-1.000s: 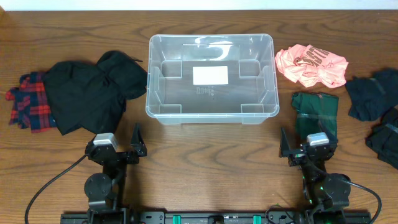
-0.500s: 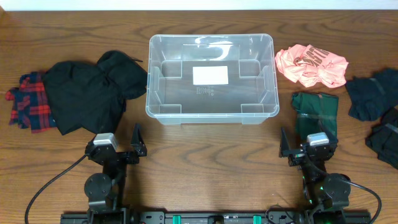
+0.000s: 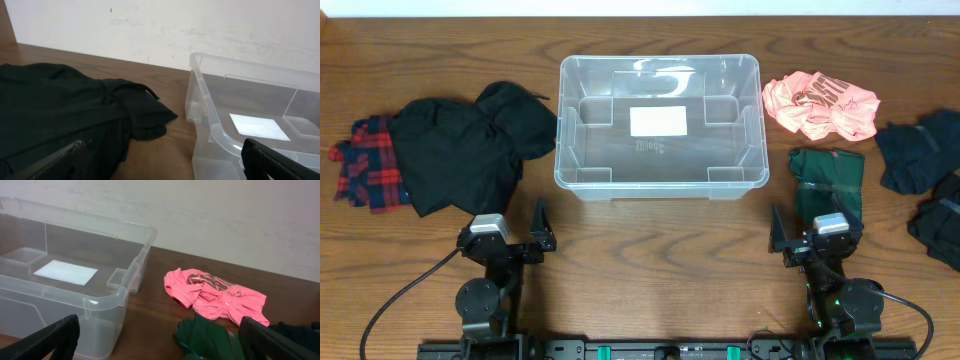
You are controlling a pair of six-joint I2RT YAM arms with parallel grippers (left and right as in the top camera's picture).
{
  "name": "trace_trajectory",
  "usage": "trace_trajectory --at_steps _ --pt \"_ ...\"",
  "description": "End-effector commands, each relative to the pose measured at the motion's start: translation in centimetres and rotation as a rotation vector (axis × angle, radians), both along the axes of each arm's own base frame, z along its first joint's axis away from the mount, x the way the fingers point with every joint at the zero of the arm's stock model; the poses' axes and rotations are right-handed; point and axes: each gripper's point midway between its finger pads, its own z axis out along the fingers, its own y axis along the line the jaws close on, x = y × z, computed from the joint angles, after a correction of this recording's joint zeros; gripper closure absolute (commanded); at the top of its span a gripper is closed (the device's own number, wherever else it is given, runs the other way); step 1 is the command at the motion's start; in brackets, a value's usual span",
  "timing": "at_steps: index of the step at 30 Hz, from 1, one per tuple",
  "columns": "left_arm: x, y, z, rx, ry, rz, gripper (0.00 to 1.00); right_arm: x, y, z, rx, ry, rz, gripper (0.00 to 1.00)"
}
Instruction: Pack container
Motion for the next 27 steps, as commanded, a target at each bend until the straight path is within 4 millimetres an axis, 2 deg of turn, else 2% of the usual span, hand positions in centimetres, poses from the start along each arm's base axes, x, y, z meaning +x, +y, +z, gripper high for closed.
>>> trace_trajectory --at_steps 1,4,8,14,19,27 --pt "-0.1 -0.3 -1.5 -0.033 0.043 -0.013 0.02 0.0 -0.4 0.0 0.014 0.001 -0.018 0.01" --pt "-0.1 -0.3 -1.3 -0.090 0.041 -0.003 0.02 0.0 -0.4 0.0 0.014 0.001 -0.018 0.01" --pt "-0.1 -0.1 -0.1 -0.188 0.022 0.013 0.02 0.0 -0.4 0.0 0.014 0.001 -0.018 0.01" --pt "0.0 1.3 1.3 -0.241 0.077 0.089 0.02 0.0 -0.4 0.0 0.014 0.001 -0.018 0.01" --pt "0.9 2.4 2.6 -0.255 0.251 0.147 0.02 0.0 -0.4 0.0 0.014 0.001 -0.018 0.01" --pt "4.6 4.4 6.0 -0.283 0.596 0.227 0.02 0.0 -0.4 0.0 0.014 0.001 -0.018 0.01"
